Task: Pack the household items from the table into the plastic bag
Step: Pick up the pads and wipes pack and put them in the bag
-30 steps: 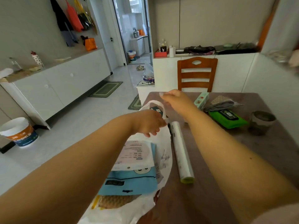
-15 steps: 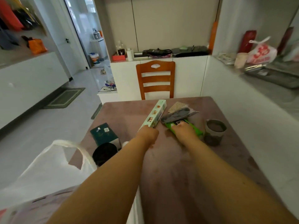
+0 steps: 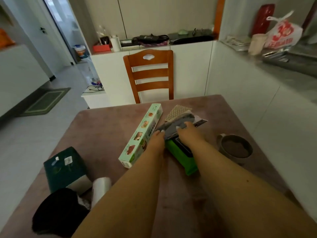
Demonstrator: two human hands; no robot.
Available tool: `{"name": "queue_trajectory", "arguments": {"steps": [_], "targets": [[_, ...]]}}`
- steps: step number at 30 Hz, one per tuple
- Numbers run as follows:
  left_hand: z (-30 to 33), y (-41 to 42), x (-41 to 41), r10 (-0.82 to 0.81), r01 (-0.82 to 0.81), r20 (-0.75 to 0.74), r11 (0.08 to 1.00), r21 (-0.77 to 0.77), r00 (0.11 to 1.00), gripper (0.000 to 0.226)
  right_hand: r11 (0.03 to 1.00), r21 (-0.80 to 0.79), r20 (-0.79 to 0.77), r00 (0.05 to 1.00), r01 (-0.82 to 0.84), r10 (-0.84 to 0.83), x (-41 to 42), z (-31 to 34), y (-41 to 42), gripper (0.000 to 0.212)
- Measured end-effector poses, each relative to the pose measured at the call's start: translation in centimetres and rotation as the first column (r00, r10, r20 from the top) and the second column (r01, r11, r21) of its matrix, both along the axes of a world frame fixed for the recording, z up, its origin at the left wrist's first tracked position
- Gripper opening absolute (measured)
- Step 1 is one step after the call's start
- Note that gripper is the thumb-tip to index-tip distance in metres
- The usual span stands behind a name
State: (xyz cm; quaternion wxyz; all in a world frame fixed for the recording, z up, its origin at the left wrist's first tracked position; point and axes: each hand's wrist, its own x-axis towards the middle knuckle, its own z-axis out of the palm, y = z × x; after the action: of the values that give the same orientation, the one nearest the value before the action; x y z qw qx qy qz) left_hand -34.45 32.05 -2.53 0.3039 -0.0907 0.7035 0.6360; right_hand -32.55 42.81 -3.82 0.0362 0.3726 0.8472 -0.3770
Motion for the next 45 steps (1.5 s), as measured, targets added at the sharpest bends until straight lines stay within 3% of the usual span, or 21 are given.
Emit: {"name": "queue_trajectory", "arguments": {"steps": [1, 3, 6, 9, 11, 13, 15, 17, 18, 20, 23, 27, 30, 32, 34, 38, 40, 42, 44, 45], "targets": [[0.7, 0.5, -0.2, 0.066, -0.067, 0.032, 0.997, 0.026, 0.997, 0.062, 1.000, -0.017, 0.007, 1.000, 0.005, -0.005, -0.8, -0.4, 0.2, 0.067], [1.6, 0.6, -0.2, 0.140, -0.137, 0.057, 0.989, -0.045, 0.989, 0.047, 0.999, -0.025, -0.014, 0.999, 0.040, -0.040, -1.6, -0.6, 0.3, 0.070], [1.5, 0.1, -0.3, 0.146, -0.152, -0.051, 0.976, -0.157, 0.988, 0.033, 0.989, -0.063, -0.233, 0.961, 0.135, -0.146, -0.7, 0.9, -0.1, 0.046], [1.8, -0.8, -0.2, 0.125, -0.175, -0.183, 0.940, -0.291, 0.975, 0.032, 0.930, -0.253, -0.479, 0.800, 0.268, -0.361, 0.1, 2.5, 0.2, 0.024], [2.6, -1.3, -0.4, 0.241, -0.299, -0.245, 0.925, -0.236, 0.939, 0.029, 0.886, -0.374, -0.519, 0.731, 0.273, -0.444, 0.0, 3.7, 0.4, 0.012], [3.5, -1.7, -0.9, 0.173, -0.260, -0.285, 0.917, -0.303, 0.943, 0.043, 0.826, -0.513, -0.490, 0.709, 0.236, -0.507, -0.2, 5.5, 0.4, 0.009], [4.4, -1.9, -1.7, 0.102, -0.150, -0.213, 0.963, -0.222, 0.972, 0.065, 0.761, -0.635, -0.466, 0.718, 0.135, -0.517, -0.2, 7.7, 0.3, 0.009], [5.1, -2.1, -2.0, 0.070, -0.070, -0.057, 0.997, 0.013, 0.996, 0.073, 0.664, -0.747, -0.436, 0.739, 0.021, -0.514, -0.6, 9.1, 0.0, 0.009], [5.3, -2.5, -2.0, 0.088, -0.089, 0.009, 0.989, 0.114, 0.996, 0.062, 0.649, -0.760, -0.442, 0.750, -0.023, -0.491, -1.1, 9.4, -0.2, 0.009], [5.0, -3.0, -2.6, 0.080, -0.095, 0.071, 0.966, 0.241, 0.994, 0.042, 0.723, -0.691, -0.474, 0.750, 0.007, -0.460, -2.6, 9.2, -0.4, 0.005], [4.2, -3.8, -4.2, 0.222, -0.228, 0.053, 0.936, 0.267, 0.973, 0.022, 0.856, -0.484, -0.439, 0.797, 0.180, -0.415, -4.5, 7.4, 0.6, 0.034], [3.2, -5.0, -5.9, 0.305, -0.294, -0.101, 0.949, 0.111, 0.947, 0.020, 0.966, -0.158, -0.151, 0.962, 0.202, -0.226, -7.7, 1.4, 2.7, 0.038], [2.7, -5.5, -6.7, 0.323, -0.307, -0.193, 0.945, 0.110, 0.927, 0.023, 0.999, 0.018, 0.096, 0.994, 0.051, -0.053, -17.0, -11.7, 10.0, 0.066], [2.3, -5.8, -7.0, 0.338, -0.316, -0.211, 0.940, 0.130, 0.917, 0.018, 0.990, -0.029, 0.056, 0.989, 0.138, -0.136, -17.9, -12.3, 10.6, 0.064], [1.9, -6.1, -7.2, 0.341, -0.321, -0.231, 0.940, 0.117, 0.912, 0.018, 0.991, -0.025, 0.005, 0.991, 0.134, -0.134, -13.3, -5.4, 6.2, 0.046], [1.0, -6.3, -7.5, 0.352, -0.339, -0.220, 0.936, 0.095, 0.910, 0.028, 0.927, -0.202, -0.093, 0.936, 0.316, -0.339, -10.1, -0.2, 4.0, 0.036], [1.1, -6.3, -7.5, 0.354, -0.343, -0.211, 0.935, 0.088, 0.911, 0.031, 0.881, -0.327, -0.224, 0.878, 0.342, -0.424, -9.4, 1.2, 4.2, 0.026], [1.6, -6.3, -7.2, 0.337, -0.328, -0.208, 0.942, 0.078, 0.918, 0.031, 0.832, -0.481, -0.384, 0.785, 0.278, -0.485, -8.0, 3.1, 3.8, 0.009], [2.3, -6.4, -6.6, 0.314, -0.289, -0.158, 0.944, 0.161, 0.936, 0.030, 0.743, -0.666, -0.492, 0.709, 0.068, -0.506, -5.8, 5.2, 2.8, 0.015], [2.8, -6.3, -6.2, 0.300, -0.268, -0.104, 0.933, 0.242, 0.948, 0.028, 0.741, -0.671, -0.519, 0.737, -0.037, -0.434, -4.7, 6.1, 2.0, 0.021]]}}
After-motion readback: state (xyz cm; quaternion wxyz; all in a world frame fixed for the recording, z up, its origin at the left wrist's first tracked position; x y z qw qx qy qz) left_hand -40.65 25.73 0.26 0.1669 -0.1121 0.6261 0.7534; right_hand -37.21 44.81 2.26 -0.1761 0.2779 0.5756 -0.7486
